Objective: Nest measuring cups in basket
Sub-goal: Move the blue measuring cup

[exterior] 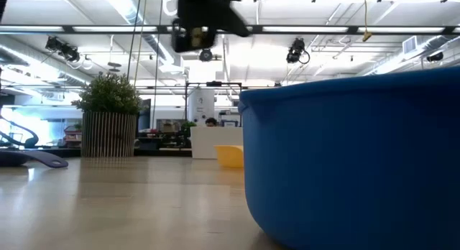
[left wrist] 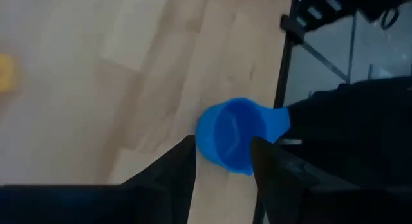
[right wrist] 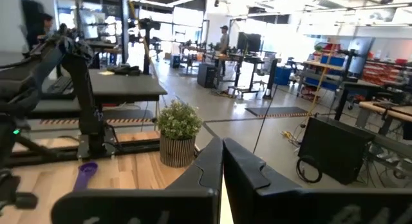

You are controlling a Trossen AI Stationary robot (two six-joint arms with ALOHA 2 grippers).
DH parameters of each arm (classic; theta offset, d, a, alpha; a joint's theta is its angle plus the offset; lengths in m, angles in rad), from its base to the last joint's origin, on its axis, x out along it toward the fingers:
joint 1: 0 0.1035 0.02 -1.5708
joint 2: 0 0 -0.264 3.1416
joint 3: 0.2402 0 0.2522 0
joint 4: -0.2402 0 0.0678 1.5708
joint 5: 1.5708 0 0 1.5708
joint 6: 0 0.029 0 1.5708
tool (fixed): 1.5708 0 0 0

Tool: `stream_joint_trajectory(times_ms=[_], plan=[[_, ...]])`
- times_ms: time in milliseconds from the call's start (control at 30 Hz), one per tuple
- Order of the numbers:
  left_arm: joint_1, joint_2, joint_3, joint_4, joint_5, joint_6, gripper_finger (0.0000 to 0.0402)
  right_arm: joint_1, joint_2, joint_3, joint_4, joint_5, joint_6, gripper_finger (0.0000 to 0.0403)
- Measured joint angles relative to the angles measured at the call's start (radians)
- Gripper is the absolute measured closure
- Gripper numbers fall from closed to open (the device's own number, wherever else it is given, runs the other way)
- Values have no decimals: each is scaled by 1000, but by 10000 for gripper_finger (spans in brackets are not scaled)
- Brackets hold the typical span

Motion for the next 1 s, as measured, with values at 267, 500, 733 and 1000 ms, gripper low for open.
stream_joint_trajectory(times_ms=[267, 500, 733, 1000], plan=[[-53, 115, -1, 171, -3, 15, 246, 1, 0, 0, -2, -2, -42, 383], [-54, 152, 0, 193, -29, 129, 246, 1, 1, 0, -5, -3, -42, 383], [-55, 181, 1, 200, -37, 213, 246, 1, 0, 0, -6, -3, -41, 383], [-56, 219, 0, 202, -37, 218, 246, 1, 0, 0, -6, -3, -41, 383]])
